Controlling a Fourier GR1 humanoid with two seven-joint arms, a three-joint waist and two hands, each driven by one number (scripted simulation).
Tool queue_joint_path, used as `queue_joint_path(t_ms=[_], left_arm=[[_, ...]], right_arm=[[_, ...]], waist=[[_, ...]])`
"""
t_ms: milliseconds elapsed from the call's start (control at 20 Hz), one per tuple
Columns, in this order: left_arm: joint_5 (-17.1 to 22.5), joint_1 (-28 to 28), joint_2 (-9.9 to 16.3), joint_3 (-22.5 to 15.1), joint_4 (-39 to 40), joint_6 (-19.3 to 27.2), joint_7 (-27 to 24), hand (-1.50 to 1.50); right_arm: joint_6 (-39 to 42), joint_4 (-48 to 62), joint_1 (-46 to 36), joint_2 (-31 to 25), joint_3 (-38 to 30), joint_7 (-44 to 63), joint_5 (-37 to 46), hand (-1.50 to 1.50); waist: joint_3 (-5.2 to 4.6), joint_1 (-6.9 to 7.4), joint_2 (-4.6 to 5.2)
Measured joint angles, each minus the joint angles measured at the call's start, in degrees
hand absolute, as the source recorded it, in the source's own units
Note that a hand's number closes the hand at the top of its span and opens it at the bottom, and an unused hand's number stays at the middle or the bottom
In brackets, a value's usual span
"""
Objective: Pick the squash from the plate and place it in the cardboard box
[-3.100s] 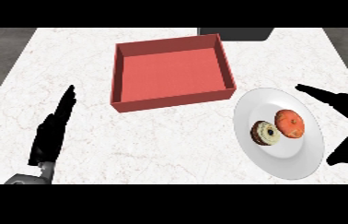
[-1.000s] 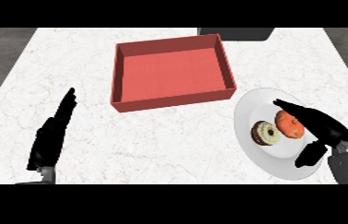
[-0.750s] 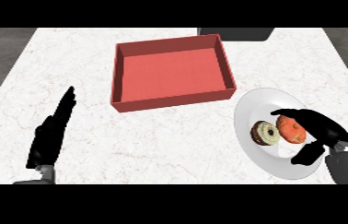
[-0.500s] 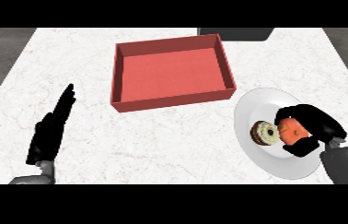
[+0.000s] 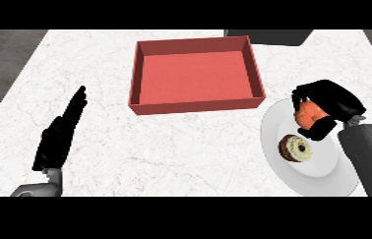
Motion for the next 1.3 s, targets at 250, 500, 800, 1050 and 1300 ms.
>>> queue_joint_path(t_ms=[250,500,800,1050,1300], left_arm=[[-0.49,-1.88,-0.7,-2.02,-0.11,-0.92,-0.56,0.0],[-0.72,-3.09,-0.78,-2.31,0.49,-1.13,-0.56,0.0],[-1.61,-3.38,-1.51,-2.79,1.07,-0.27,-0.54,0.0],[-2.15,-3.3,-2.09,-2.93,1.38,0.54,-0.3,0.0],[-2.03,-3.36,-1.93,-2.21,1.81,0.78,0.12,0.0]], right_arm=[[-0.08,5.15,-10.95,-2.0,2.35,-9.83,1.25,1.5],[-2.86,13.34,-20.15,-3.84,1.14,-18.35,1.3,1.5],[-1.36,23.37,-29.08,-3.08,-2.81,-28.32,-3.55,1.5],[2.36,28.6,-34.89,-1.65,-6.19,-31.79,-10.7,1.5],[5.54,31.97,-40.69,0.03,-6.74,-31.64,-15.55,1.5]], waist=[[0.14,4.18,1.41],[0.17,4.91,1.89],[0.13,4.13,1.66],[0.09,3.26,1.25],[0.0,2.4,0.84]])
